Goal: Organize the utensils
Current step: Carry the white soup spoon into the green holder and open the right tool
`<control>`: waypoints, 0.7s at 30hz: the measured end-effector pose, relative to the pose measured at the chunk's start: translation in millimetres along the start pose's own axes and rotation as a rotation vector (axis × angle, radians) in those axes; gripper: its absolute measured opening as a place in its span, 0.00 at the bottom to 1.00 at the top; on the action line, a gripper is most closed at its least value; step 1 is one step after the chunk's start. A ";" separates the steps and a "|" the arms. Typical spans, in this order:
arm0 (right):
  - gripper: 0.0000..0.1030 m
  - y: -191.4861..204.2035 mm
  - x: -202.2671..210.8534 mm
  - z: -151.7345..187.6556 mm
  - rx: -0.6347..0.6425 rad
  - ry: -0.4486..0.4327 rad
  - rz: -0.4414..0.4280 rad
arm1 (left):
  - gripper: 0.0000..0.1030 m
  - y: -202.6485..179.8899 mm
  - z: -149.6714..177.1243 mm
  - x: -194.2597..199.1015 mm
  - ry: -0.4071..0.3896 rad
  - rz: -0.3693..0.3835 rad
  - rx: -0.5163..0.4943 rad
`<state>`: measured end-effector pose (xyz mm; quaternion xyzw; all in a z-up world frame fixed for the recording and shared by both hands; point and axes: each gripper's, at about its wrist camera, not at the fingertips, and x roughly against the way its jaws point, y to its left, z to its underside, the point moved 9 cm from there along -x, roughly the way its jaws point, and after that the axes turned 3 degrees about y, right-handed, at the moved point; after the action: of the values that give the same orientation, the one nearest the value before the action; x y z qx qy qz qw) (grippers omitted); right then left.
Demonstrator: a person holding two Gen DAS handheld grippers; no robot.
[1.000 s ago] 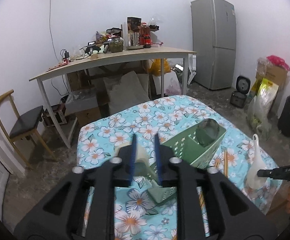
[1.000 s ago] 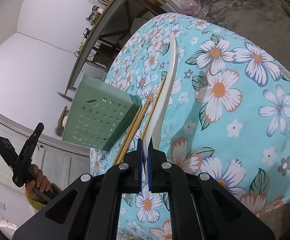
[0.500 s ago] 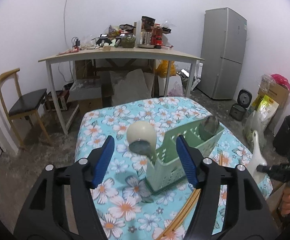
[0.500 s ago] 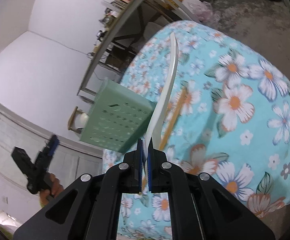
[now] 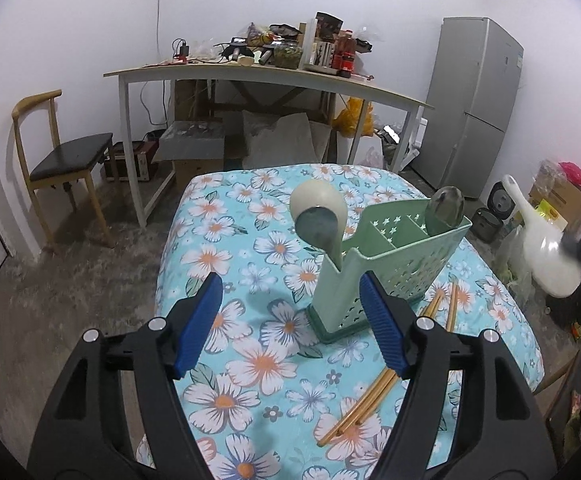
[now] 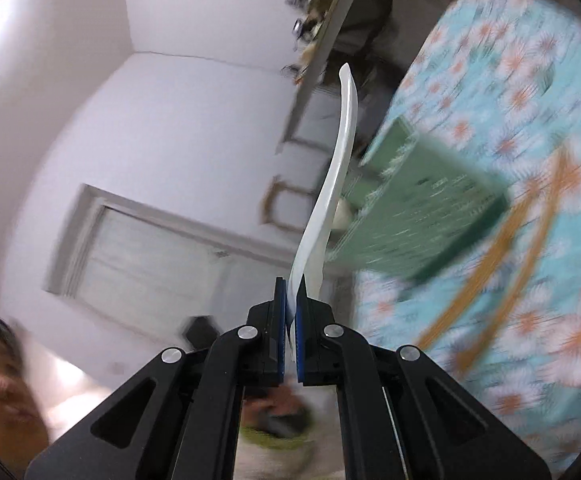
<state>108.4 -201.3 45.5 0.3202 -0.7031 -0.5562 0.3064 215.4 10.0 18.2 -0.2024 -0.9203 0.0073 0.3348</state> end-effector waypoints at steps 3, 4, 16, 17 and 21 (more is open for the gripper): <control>0.04 -2.2 -10.2 -1.1 -0.094 0.027 -0.092 | 0.66 2.0 0.9 -0.3 0.003 -0.003 0.004; 0.04 -4.4 -12.9 -1.1 -0.129 0.033 -0.119 | 0.66 2.8 2.0 -0.8 0.005 -0.005 0.004; 0.04 -39.2 -35.9 -25.2 -0.465 0.010 -0.333 | 0.66 -0.3 9.4 -9.1 0.032 -0.007 0.004; 0.04 -40.8 -37.7 -27.5 -0.479 0.011 -0.341 | 0.66 -0.3 9.8 -9.9 0.035 -0.008 0.005; 0.04 -50.5 -40.0 -40.2 -0.562 -0.020 -0.374 | 0.66 1.0 11.2 -11.9 0.041 -0.012 0.012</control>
<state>169.8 -202.1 0.8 0.3409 -0.4542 -0.7780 0.2686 217.0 7.7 2.1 -0.1949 -0.9144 0.0064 0.3546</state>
